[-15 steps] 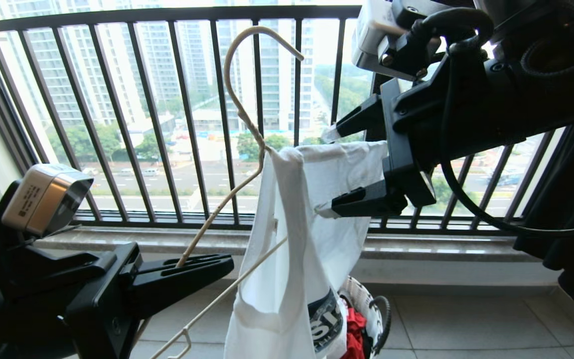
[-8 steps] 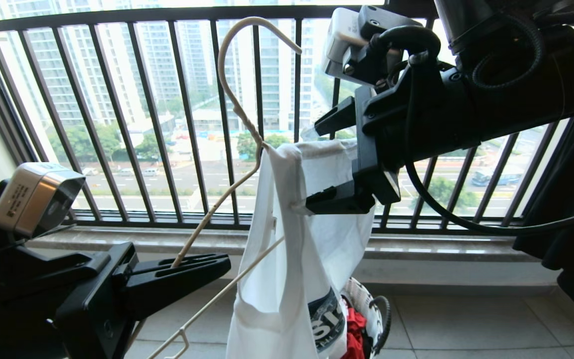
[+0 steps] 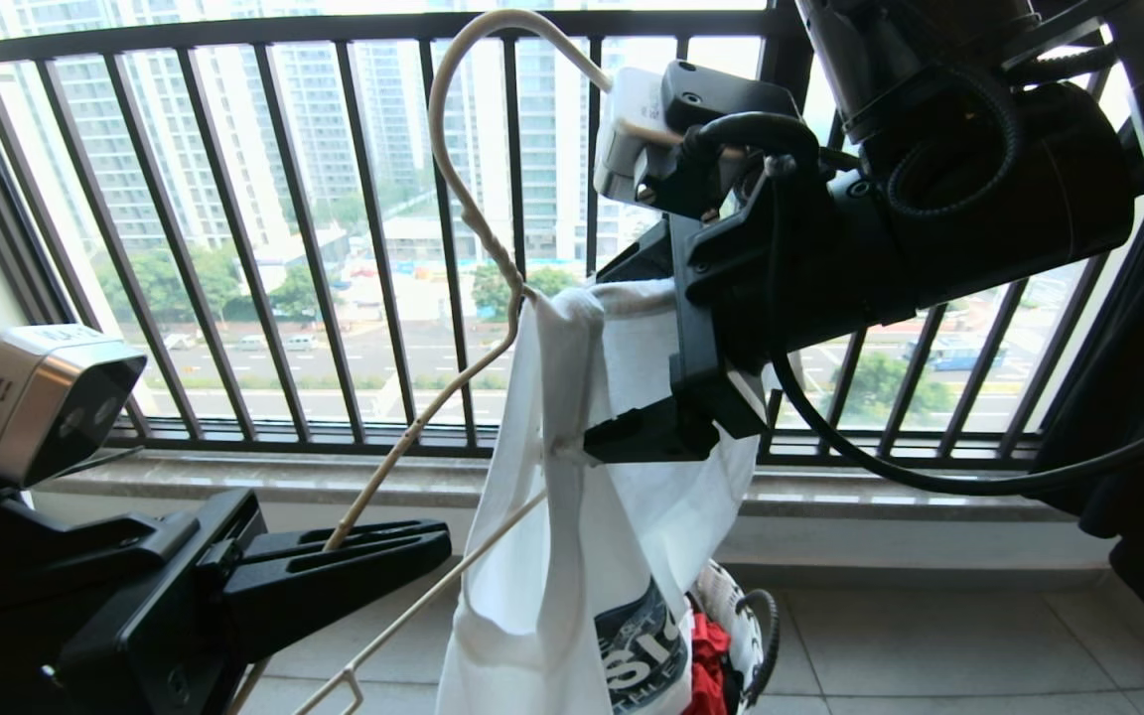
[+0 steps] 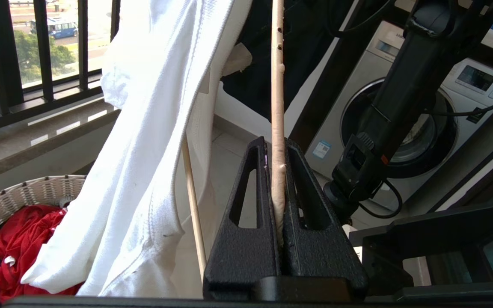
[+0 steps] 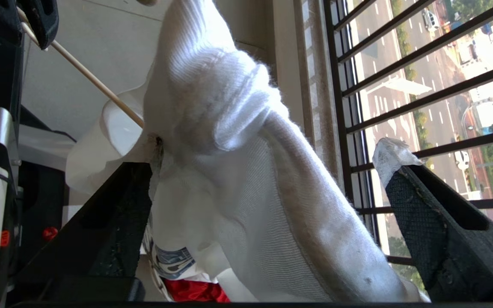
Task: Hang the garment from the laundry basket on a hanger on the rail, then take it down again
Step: Hang the clothes on the clothes rack
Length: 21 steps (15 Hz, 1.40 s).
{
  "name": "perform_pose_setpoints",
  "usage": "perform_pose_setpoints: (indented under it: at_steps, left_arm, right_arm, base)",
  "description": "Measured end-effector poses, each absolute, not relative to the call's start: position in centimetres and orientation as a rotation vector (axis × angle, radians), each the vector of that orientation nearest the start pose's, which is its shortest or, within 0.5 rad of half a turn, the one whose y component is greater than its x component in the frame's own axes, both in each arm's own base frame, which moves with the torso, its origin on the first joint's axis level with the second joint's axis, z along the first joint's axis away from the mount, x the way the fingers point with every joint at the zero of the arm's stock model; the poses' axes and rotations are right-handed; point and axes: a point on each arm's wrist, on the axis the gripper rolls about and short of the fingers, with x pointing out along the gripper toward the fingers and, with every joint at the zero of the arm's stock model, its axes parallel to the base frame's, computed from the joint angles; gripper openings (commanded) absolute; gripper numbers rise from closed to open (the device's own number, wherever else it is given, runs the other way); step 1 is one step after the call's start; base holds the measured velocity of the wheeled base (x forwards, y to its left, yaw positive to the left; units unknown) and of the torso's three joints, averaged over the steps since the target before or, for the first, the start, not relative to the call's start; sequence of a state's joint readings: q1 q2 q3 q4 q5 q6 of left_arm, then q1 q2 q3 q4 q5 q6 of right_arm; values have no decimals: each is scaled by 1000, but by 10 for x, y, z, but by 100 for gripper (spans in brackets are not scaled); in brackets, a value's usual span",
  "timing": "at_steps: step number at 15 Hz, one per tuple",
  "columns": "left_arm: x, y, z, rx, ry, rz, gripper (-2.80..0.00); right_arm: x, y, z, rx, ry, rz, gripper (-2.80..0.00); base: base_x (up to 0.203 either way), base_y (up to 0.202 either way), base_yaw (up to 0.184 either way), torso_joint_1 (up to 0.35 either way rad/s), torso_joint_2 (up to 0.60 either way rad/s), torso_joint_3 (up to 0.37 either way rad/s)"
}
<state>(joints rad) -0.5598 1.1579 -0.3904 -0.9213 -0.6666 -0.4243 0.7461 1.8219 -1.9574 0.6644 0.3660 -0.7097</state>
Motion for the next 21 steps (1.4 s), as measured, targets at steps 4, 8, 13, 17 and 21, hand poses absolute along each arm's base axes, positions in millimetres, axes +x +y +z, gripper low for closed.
perform_pose_setpoints:
  at_steps: [4,8,13,17,21]
  left_arm:
    - [123,-93,223,-358,88,-1236,-280]
    - [123,-93,225,-356,76,-1231,-280]
    - [125,-94,228,-355,91,-1219,-280]
    - [126,-93,232,-356,148,-1199,-280]
    - [124,-85,242,-343,89,-1169,0]
  right_arm:
    - [230,227,339,-723,132,1243,-280]
    - [228,225,343,-721,123,1239,-280]
    - [222,220,349,-721,110,1232,-280]
    - [215,220,352,-718,99,1242,-280]
    - [205,217,351,-727,146,1273,-280]
  base:
    - [0,0,0,0,0,0]
    - [0,0,0,0,0,0]
    - [0,0,0,0,0,0]
    - [0,0,0,0,0,0]
    - [0,0,0,0,0,0]
